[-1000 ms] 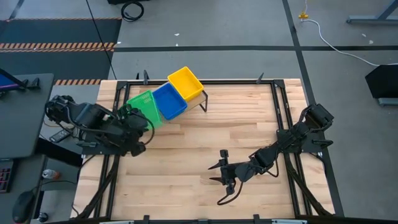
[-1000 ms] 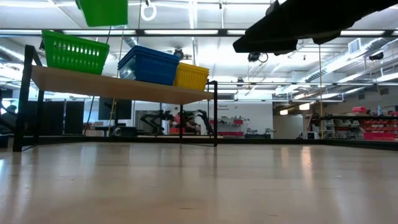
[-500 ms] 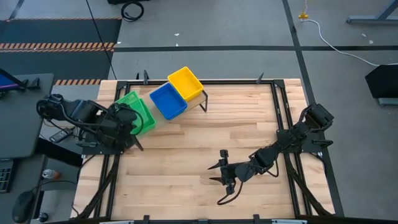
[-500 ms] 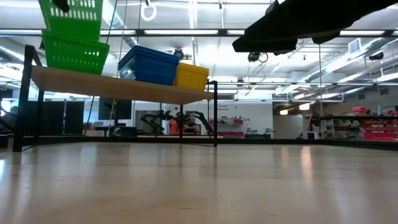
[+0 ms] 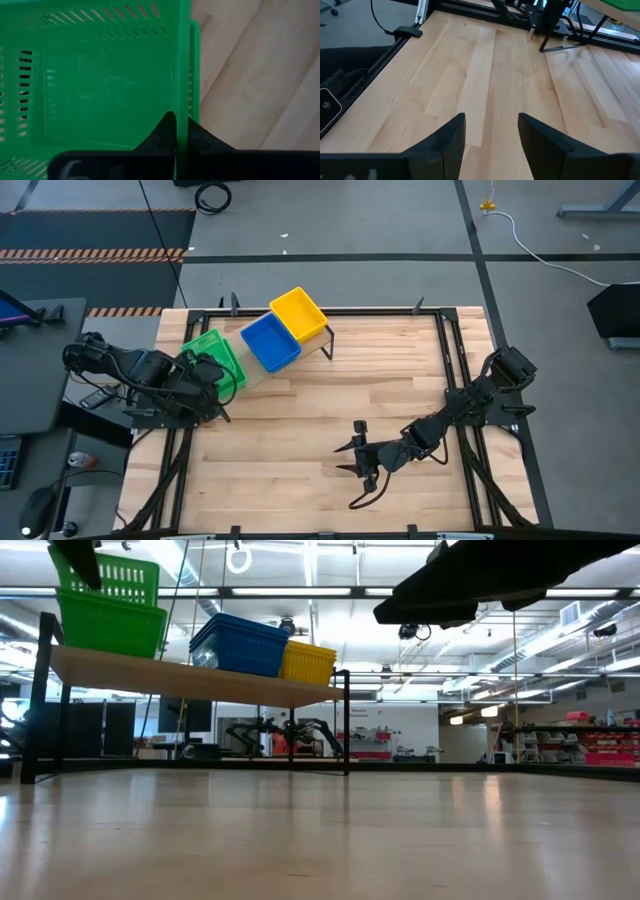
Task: Stack baskets on shelf by color
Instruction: Stack the green basket on top of the green baskets on the shelf
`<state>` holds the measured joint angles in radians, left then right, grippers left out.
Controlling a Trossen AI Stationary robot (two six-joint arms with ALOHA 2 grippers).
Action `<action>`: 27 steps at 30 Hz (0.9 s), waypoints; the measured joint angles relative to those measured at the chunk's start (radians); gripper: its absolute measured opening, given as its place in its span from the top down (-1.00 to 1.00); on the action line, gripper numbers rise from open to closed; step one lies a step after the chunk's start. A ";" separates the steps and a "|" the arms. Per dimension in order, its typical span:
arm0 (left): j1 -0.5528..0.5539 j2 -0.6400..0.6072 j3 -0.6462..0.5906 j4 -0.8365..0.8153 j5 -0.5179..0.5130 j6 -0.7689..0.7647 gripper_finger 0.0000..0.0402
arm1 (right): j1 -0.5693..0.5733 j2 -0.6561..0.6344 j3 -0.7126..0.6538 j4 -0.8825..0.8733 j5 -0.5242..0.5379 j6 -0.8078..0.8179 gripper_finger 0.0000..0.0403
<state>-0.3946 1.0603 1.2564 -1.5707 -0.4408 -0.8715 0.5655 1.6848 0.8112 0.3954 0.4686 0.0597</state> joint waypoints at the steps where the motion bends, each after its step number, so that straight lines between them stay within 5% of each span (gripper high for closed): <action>1: 0.000 0.000 0.000 0.000 -0.001 0.000 0.98 | 0.000 0.000 0.000 0.000 0.000 0.000 0.07; 27: -0.002 0.061 0.000 0.008 -0.018 0.030 0.96 | 0.000 0.000 0.000 0.000 0.000 0.001 0.07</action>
<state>-0.3965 1.1209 1.2560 -1.5628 -0.4587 -0.8417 0.5652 1.6848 0.8112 0.3950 0.4684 0.0605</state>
